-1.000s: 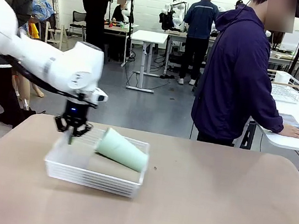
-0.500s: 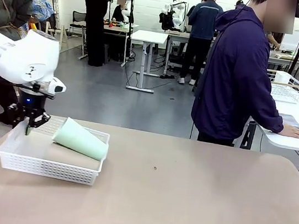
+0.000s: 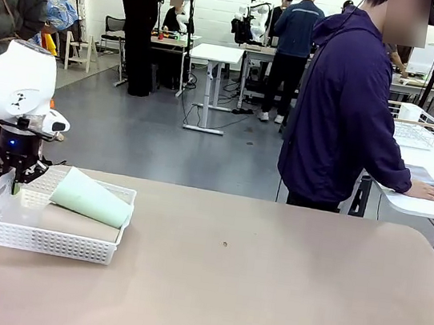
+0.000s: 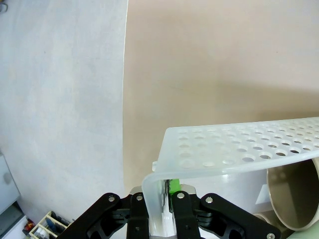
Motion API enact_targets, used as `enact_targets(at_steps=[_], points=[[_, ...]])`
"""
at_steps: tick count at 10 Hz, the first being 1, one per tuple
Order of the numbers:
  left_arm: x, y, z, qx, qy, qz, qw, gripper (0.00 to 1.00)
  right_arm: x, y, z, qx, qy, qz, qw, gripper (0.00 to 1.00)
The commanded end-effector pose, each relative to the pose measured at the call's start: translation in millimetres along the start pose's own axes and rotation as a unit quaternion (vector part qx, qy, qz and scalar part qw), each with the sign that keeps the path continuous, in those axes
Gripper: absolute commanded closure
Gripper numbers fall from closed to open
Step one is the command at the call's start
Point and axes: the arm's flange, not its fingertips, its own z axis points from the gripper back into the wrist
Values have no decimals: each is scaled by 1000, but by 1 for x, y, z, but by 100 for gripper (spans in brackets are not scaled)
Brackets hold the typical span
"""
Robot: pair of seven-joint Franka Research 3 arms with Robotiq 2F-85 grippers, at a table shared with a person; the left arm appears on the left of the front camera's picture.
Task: Clean and organize the cups into the basket.
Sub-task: Move the Organizing basket back to the left side of the table.
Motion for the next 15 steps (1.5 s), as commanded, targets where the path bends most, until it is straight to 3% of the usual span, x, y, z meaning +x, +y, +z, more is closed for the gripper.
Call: enact_targets(at_steps=[1,2,3,4,5,7,8,9,10,15], points=[[11,5,-11,4,-7,-20,1000,94,2,0,-1,-1,-5,-3,1000,0],[15,7,-15,3,-6,-21,1000,94,2,0,-1,-1,-5,-3,1000,0],[18,8,-17,2,-5,-18,1000,54,2,0,-1,-1,-5,-3,1000,0],[18,7,-16,2,-6,-15,1000,34,2,0,-1,-1,-5,-3,1000,0],[18,8,-16,3,-9,-12,1000,0,2,0,-1,-1,-5,-3,1000,0],[15,11,-15,5,-13,-9,1000,0,2,0,-1,-1,-5,-3,1000,0],[15,11,-15,6,-11,-8,1000,12,2,0,-1,-1,-5,-3,1000,0],[15,12,-14,6,-12,-9,1000,2,2,0,-1,-1,-5,-3,1000,0],[14,12,-12,7,-13,-11,1000,0,2,0,-1,-1,-5,-3,1000,0],[13,13,-11,6,-10,-13,1000,0,2,0,-1,-1,-5,-3,1000,0]])
